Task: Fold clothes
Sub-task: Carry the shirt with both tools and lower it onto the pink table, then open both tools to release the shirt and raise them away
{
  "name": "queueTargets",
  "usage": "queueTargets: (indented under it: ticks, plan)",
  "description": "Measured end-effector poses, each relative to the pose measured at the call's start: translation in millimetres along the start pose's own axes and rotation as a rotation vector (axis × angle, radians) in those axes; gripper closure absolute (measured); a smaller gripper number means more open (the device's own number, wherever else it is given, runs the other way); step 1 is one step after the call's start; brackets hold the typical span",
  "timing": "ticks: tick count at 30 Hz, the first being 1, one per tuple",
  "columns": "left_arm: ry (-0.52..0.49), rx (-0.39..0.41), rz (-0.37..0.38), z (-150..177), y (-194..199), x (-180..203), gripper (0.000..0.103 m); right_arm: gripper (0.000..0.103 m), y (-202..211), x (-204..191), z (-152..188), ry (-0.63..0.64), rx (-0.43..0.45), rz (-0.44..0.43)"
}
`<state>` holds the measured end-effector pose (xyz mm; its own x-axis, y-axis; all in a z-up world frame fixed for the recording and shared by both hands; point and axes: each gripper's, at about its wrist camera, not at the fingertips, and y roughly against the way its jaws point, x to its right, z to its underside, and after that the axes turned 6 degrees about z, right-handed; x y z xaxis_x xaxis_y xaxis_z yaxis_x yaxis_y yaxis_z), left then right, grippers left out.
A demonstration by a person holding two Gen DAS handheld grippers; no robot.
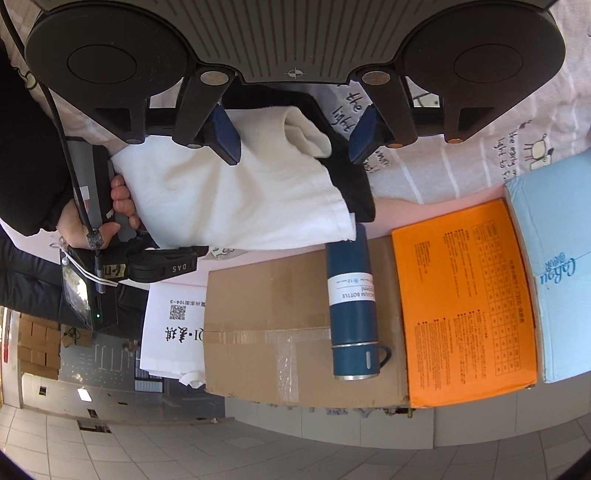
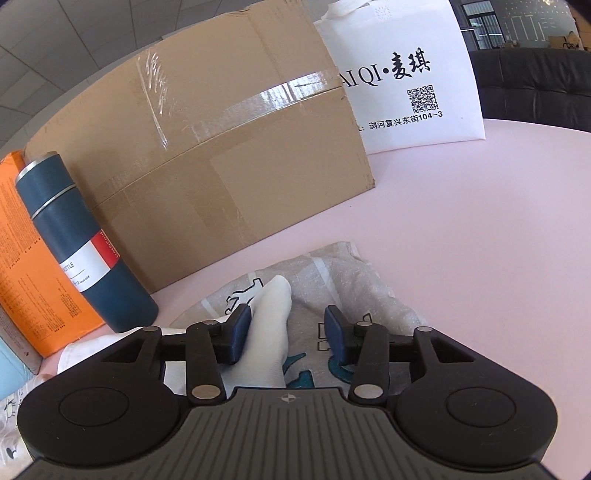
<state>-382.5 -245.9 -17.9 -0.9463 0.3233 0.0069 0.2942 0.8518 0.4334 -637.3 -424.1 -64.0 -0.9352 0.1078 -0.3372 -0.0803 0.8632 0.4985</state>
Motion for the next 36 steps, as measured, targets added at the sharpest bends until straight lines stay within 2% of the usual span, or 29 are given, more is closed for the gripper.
queueTargets:
  ticks: [2, 5, 8, 10, 12, 15, 19, 22, 25, 27, 30, 33, 36]
  plan:
    - [0.006, 0.018, -0.019, -0.3, 14.6, -10.0, 0.024, 0.046, 7.1, -1.8, 0.0, 0.001, 0.03, 0.029]
    - [0.019, 0.053, -0.038, -0.5, 34.5, -25.2, 0.017, 0.035, 27.5, -12.8, 0.8, 0.036, 0.114, 0.106]
    - [0.042, 0.084, -0.045, -3.7, 49.1, -38.7, 0.014, 0.019, 60.4, -26.4, 0.2, 0.018, 0.184, 0.152]
    - [0.049, 0.107, -0.039, -5.5, 58.0, -43.8, 0.012, 0.014, 86.9, -39.6, 2.3, 0.022, 0.222, 0.159]
    - [0.054, 0.141, -0.027, -7.1, 69.9, -47.8, 0.01, 0.0, 117.7, -58.8, 10.1, 0.045, 0.267, 0.176]
    - [0.061, 0.202, -0.01, -10.8, 89.3, -55.2, 0.005, 0.0, 162.7, -87.8, 21.7, 0.08, 0.321, 0.192]
    - [0.103, 0.308, 0.009, -14.4, 117.7, -72.0, 0.0, 0.0, 222.4, -128.4, 39.1, 0.15, 0.325, 0.11]
    - [0.13, 0.365, 0.046, -13.1, 140.6, -90.1, 0.0, 0.0, 260.7, -157.4, 55.1, 0.145, 0.349, 0.112]
    - [0.118, 0.394, 0.084, -13.8, 162.4, -107.3, 0.0, 0.0, 289.7, -181.7, 74.9, 0.091, 0.38, 0.15]
    - [0.148, 0.416, 0.1, -14.5, 171.1, -119.8, 0.0, 0.0, 307.3, -195.2, 88.1, 0.073, 0.406, 0.168]
    - [0.195, 0.441, 0.07, -16.8, 179.1, -133.1, 0.0, 0.0, 330.9, -214.9, 109.6, 0.05, 0.465, 0.233]
    - [0.199, 0.462, 0.057, -17.2, 184.9, -137.4, 0.0, 0.0, 345.6, -226.8, 127.6, 0.044, 0.471, 0.303]
    - [0.179, 0.463, 0.085, -18.9, 187.5, -132.6, 0.0, 0.0, 355.4, -235.8, 137.7, 0.045, 0.461, 0.35]
